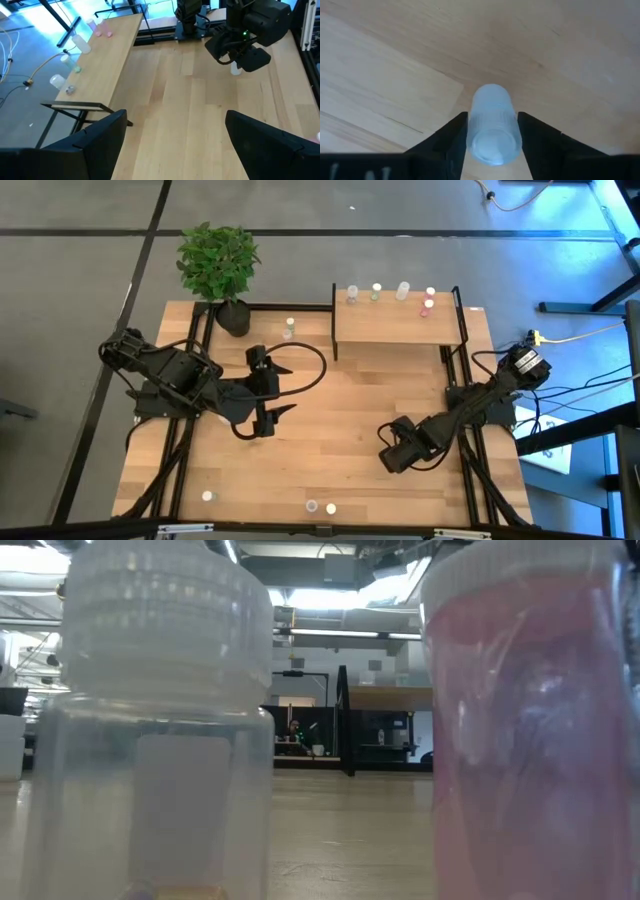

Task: Pick and place medicine bottles onto shelf by color
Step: Put the bottom white pill bottle aligned with the other white pill bottle on the shelf

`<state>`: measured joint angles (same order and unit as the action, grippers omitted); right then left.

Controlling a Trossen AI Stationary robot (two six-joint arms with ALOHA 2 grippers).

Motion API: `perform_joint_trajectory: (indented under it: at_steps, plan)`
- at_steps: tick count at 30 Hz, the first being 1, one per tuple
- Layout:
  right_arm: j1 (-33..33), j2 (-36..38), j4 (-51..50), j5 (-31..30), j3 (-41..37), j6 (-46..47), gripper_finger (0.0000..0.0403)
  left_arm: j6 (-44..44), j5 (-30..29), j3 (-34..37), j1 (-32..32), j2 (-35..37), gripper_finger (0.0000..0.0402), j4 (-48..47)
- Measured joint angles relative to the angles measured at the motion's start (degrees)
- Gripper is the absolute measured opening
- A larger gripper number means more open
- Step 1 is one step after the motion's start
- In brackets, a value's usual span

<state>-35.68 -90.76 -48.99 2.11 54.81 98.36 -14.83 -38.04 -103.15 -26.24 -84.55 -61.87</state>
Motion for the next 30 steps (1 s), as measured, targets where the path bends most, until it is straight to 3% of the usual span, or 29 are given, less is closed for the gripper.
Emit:
perform_joint_trajectory:
  at_steps: [8,15,30]
  plan:
    - [0.0,0.0,0.22,0.11,0.04,1.87,0.0146,0.0,0.0,0.01,0.01,0.0,0.0334,0.02]
    - [0.0,0.0,0.13,-1.41,0.04,1.8,0.0161,0.0,0.0,0.0,0.02,0.0,0.0334,0.0]
    - [0.0,-0.02,-0.24,-0.92,1.88,1.45,0.0155,-0.01,0.0,0.0,0.02,0.0,0.0334,0.02]
